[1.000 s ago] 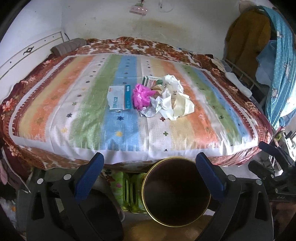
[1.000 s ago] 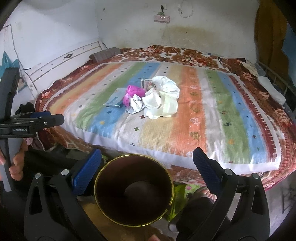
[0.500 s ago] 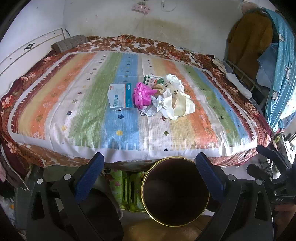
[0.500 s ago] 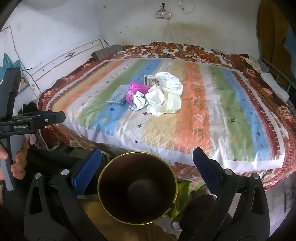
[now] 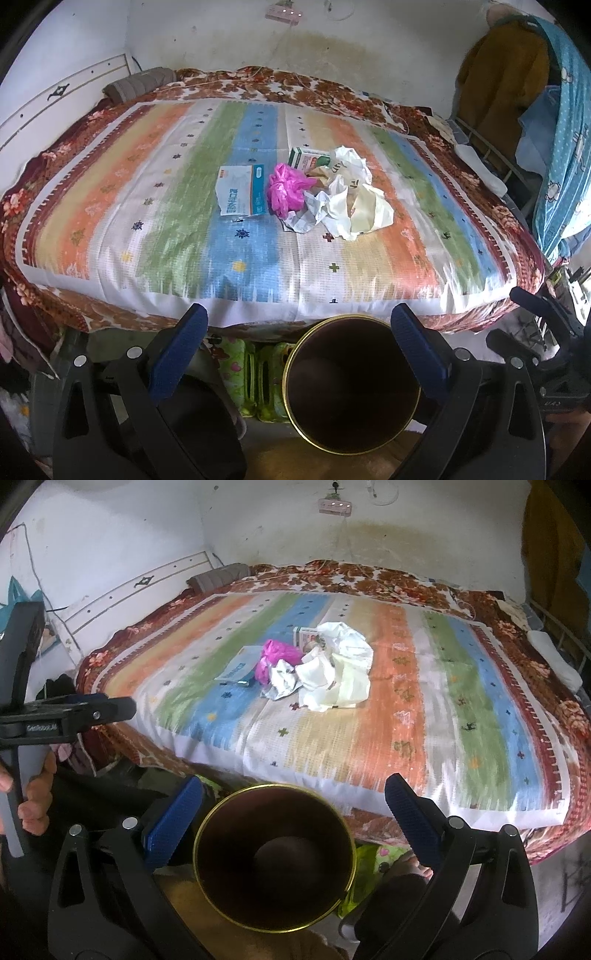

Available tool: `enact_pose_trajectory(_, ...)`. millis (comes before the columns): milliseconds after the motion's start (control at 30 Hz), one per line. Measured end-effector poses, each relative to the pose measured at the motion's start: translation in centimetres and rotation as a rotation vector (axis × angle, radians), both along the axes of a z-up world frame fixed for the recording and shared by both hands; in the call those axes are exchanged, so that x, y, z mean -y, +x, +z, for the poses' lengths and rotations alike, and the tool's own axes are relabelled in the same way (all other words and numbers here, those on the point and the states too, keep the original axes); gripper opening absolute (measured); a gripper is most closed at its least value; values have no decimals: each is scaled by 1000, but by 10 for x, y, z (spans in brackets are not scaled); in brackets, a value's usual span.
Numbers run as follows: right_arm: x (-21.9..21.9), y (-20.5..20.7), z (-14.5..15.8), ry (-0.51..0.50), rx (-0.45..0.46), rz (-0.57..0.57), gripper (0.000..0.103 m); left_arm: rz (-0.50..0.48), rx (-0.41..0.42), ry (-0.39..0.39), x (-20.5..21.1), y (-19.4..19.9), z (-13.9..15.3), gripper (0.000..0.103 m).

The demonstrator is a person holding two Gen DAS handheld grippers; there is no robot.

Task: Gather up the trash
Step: 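Move both tools up from the bin toward the trash pile on the bed, then grasp the mask package with the left tool while the right tool grasps the beige bag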

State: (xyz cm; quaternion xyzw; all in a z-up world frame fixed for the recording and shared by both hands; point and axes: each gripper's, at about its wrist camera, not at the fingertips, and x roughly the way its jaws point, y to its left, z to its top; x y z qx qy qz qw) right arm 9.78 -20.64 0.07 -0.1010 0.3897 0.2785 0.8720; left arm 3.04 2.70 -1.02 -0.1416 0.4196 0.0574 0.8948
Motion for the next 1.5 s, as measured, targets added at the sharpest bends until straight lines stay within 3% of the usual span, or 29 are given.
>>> enact_pose_trajectory(300, -7, 19, 5, 18, -22, -13, 94, 24, -27, -17, -6, 27, 2, 97)
enact_pose_trajectory(500, -13, 34, 6, 13, -22, -30, 94, 49, -52, -128, -28, 43, 0, 97)
enact_pose_trajectory(767, -16, 53, 5, 24, -52, -45, 94, 113, -78, -200, -50, 64, -8, 97)
enact_pose_trajectory(1067, -28, 80, 0, -7, -69, -38, 94, 157, -69, -193, -72, 92, -5, 97)
enact_pose_trajectory(1400, -40, 112, -11, -24, -112, -24, 94, 197, -114, -179, -99, 124, -23, 97)
enact_pose_trajectory(1500, -38, 126, -16, -22, -127, -42, 94, 190, -126, -216, -111, 136, -32, 97)
